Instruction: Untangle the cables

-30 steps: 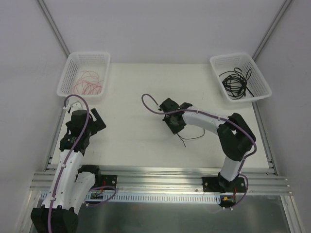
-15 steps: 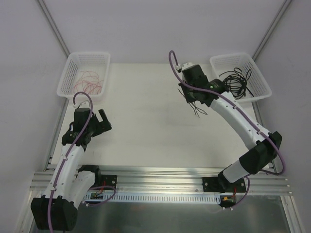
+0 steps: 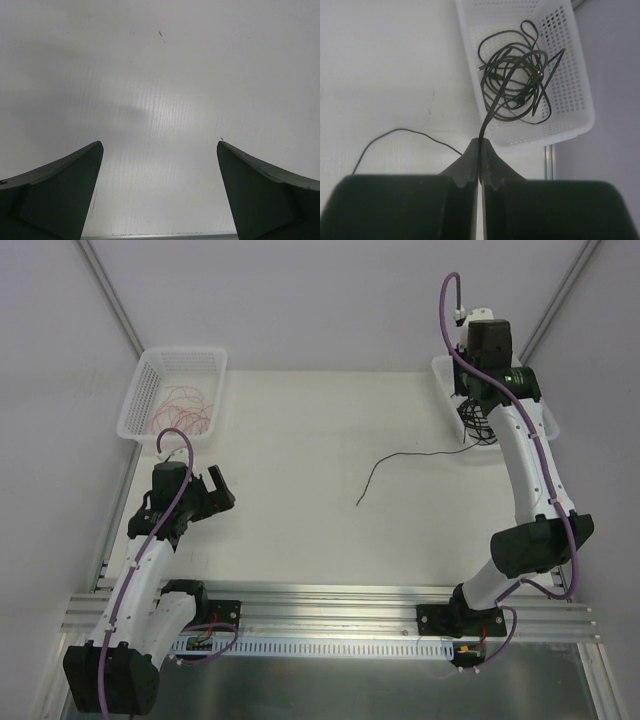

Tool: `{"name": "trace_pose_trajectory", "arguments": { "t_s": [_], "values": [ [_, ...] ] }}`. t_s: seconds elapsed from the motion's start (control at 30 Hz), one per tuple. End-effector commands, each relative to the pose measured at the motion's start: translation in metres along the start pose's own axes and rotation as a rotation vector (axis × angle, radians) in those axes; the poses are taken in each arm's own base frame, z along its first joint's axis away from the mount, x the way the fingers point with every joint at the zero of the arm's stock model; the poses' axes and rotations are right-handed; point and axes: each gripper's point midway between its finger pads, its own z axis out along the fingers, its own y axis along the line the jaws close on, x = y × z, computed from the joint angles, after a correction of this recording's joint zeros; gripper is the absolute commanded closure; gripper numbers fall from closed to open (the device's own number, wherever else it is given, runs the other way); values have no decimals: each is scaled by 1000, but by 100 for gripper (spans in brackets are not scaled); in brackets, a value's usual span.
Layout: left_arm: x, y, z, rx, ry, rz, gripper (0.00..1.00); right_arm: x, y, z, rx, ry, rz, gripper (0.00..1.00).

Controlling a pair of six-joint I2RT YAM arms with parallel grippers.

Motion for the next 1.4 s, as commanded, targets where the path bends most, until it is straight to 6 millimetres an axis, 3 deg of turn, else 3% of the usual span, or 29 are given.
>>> {"name": "trace_pose_trajectory", "arguments": {
  "t_s": [0.0, 0.1, 0.23, 0.27, 0.33, 0.47, 0.6, 0.73, 0.83, 0.87, 0.9, 0.97, 1.0, 1.03, 1.17, 1.23, 1.37],
  "values": [
    [-2, -2, 2, 24, -11, 19, 1, -52, -19, -11, 4, -165, 9, 99],
    [-2, -4, 4, 31, 0, 18, 1, -72, -10, -27, -79, -240, 21, 99],
    [-1, -8, 6, 50, 20, 23, 1, -69, 19, -47, -231, -285, 53, 99],
    [-1, -9, 6, 55, 20, 23, 1, -56, 20, -45, -218, -266, 64, 99],
    [0, -10, 6, 63, 25, 22, 1, -53, 18, -46, -200, -274, 72, 99],
    [2, -11, 6, 72, 26, 22, 1, -58, -20, -41, -26, -280, 80, 99],
    [2, -12, 7, 74, 29, 23, 1, -94, -64, -45, 136, -399, 100, 99],
    [2, -12, 7, 74, 29, 29, 1, -106, -89, -20, 200, -413, 123, 99],
    [2, -11, 8, 73, 33, 27, 1, -104, -102, 4, 206, -389, 138, 96],
    [2, -11, 9, 73, 36, 29, 1, -91, -102, 31, 206, -335, 133, 94],
    [3, -11, 9, 73, 41, 28, 1, -85, -103, 43, 209, -306, 130, 78],
    [5, -11, 10, 74, 51, 27, 1, -63, -101, 78, 218, -221, 112, 57],
    [5, -12, 10, 78, 51, 29, 1, -54, -98, 87, 213, -187, 107, 41],
    [5, -12, 10, 79, 52, 27, 1, -48, -96, 92, 219, -166, 110, 36],
    [5, -14, 10, 86, 54, 28, 1, -22, -79, 101, 160, -91, 175, 27],
    [4, -14, 10, 87, 52, 26, 1, -16, -73, 91, 146, -86, 213, 27],
    [4, -16, 9, 98, 49, 25, 1, 7, -30, 80, 31, -63, 285, 27]
  ]
}}
